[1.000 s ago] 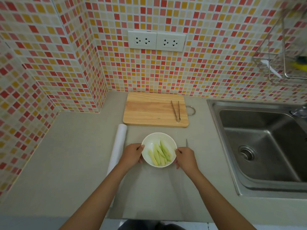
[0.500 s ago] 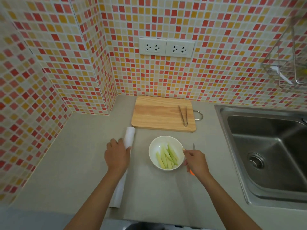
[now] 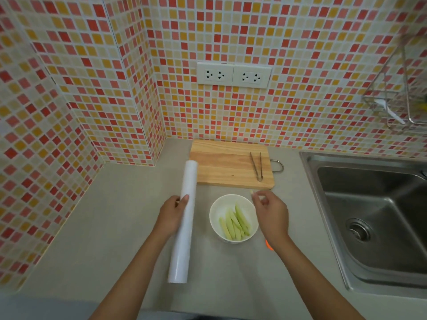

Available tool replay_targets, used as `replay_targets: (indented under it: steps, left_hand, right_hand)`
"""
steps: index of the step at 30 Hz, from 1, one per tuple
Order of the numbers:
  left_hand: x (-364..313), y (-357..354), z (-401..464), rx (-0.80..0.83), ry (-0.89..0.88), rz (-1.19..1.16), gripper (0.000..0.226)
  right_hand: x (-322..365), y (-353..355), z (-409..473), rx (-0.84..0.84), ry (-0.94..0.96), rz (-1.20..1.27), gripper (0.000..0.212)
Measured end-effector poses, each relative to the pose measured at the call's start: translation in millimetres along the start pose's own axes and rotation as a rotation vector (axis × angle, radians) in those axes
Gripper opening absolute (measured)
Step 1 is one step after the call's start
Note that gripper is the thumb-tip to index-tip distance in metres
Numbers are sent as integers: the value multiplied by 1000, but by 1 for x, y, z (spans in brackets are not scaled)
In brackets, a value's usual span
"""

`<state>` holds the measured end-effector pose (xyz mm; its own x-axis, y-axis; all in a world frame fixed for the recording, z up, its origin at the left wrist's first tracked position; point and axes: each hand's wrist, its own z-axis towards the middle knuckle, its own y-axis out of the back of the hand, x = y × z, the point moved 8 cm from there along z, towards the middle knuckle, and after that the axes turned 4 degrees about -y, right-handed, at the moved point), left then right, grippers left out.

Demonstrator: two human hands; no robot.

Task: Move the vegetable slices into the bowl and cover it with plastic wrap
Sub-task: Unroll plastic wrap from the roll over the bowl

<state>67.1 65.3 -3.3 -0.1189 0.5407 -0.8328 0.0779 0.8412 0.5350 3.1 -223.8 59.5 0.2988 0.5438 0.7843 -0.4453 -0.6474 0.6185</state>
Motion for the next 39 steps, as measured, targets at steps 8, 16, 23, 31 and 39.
replay_targets:
  steps: [8,16,23,31,39]
  left_hand:
    - [-105,-36,-23,137,-223,-194,38]
    - [-119,-51,-42,92,-196,-193,32]
    - [-117,-52,-46,71,-198,-184,30]
    - [-108,-48,-49,74,-163,-205,31]
    - [-103,-48,-53,90,-155,-171,29]
  right_hand:
    - [83,-50,34,263,30,69,45]
    - [85,-41,42,168,86,97,34]
    - [88,-41,36,148,160,61,33]
    - [74,-49,44,262,-73,432,21]
    - [65,-56,50,352,-299,727,21]
